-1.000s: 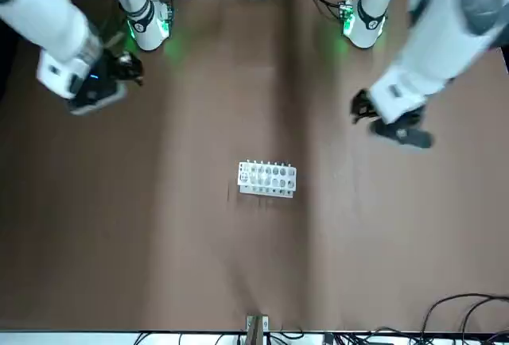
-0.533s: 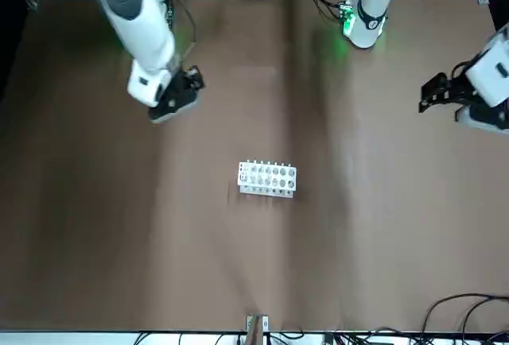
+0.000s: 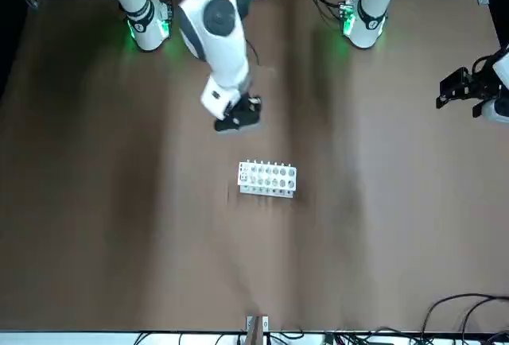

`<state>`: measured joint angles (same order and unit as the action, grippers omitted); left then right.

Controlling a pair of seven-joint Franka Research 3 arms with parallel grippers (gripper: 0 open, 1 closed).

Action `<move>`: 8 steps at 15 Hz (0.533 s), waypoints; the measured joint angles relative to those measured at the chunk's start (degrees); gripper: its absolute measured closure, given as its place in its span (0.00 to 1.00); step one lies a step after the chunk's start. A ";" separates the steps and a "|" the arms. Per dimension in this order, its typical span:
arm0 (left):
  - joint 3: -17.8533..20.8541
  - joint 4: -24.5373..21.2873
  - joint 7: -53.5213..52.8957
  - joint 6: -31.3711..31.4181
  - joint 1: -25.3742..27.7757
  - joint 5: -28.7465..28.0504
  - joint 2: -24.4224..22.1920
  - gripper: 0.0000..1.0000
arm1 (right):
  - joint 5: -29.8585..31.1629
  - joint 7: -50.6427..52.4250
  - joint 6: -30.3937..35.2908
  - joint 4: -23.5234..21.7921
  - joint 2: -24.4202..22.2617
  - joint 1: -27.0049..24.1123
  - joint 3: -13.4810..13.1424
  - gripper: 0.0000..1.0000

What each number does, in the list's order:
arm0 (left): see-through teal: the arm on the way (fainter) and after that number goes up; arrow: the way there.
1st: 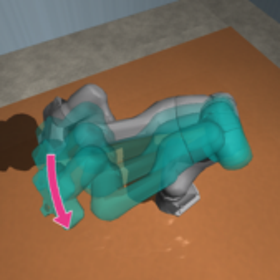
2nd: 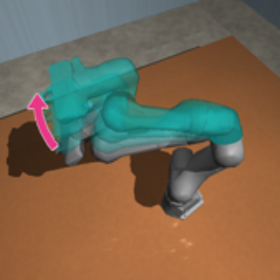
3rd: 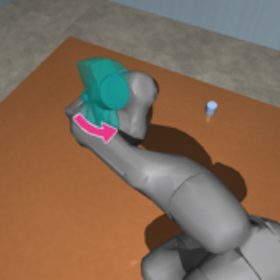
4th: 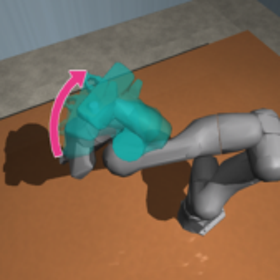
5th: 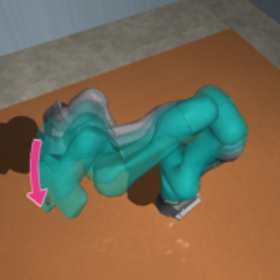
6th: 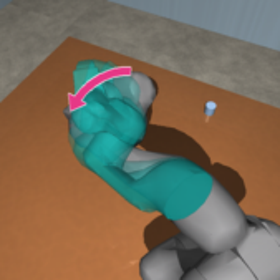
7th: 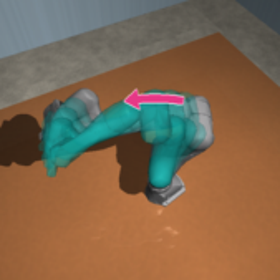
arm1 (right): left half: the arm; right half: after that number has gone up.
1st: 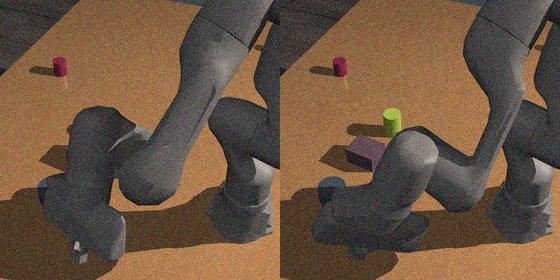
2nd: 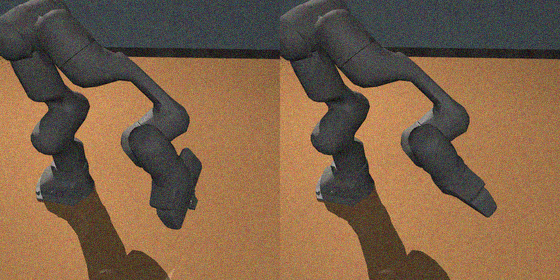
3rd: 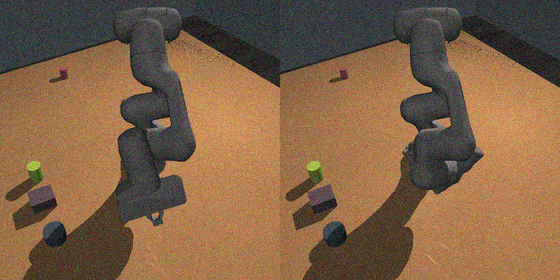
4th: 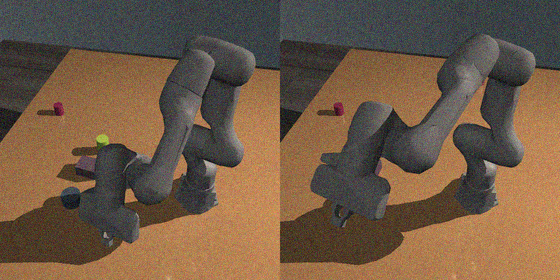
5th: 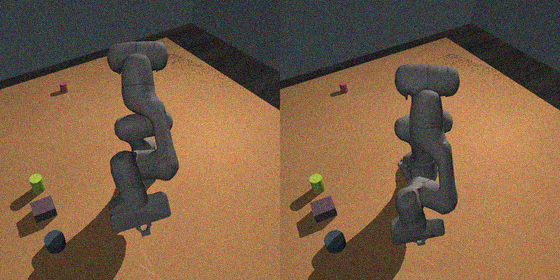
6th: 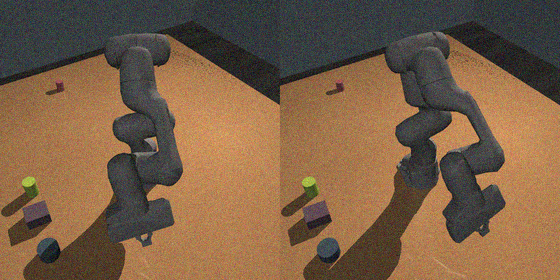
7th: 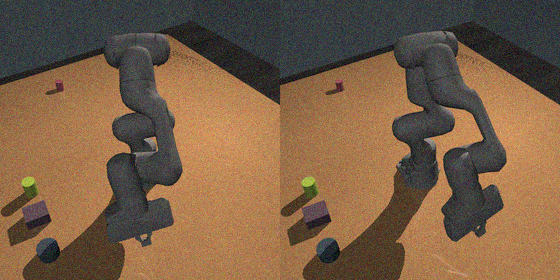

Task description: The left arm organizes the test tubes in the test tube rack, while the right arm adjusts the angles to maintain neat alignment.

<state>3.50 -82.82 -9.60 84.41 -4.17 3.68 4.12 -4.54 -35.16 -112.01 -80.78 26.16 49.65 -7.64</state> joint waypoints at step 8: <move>-8.54 0.00 5.27 0.00 7.74 -0.72 -1.42 0.00 | -2.54 -5.80 -18.77 7.71 12.49 0.55 1.47 0.93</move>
<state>-5.04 -82.82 -4.34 84.41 3.57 2.96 2.70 -7.09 -40.96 -130.78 -73.07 38.65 50.20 -6.17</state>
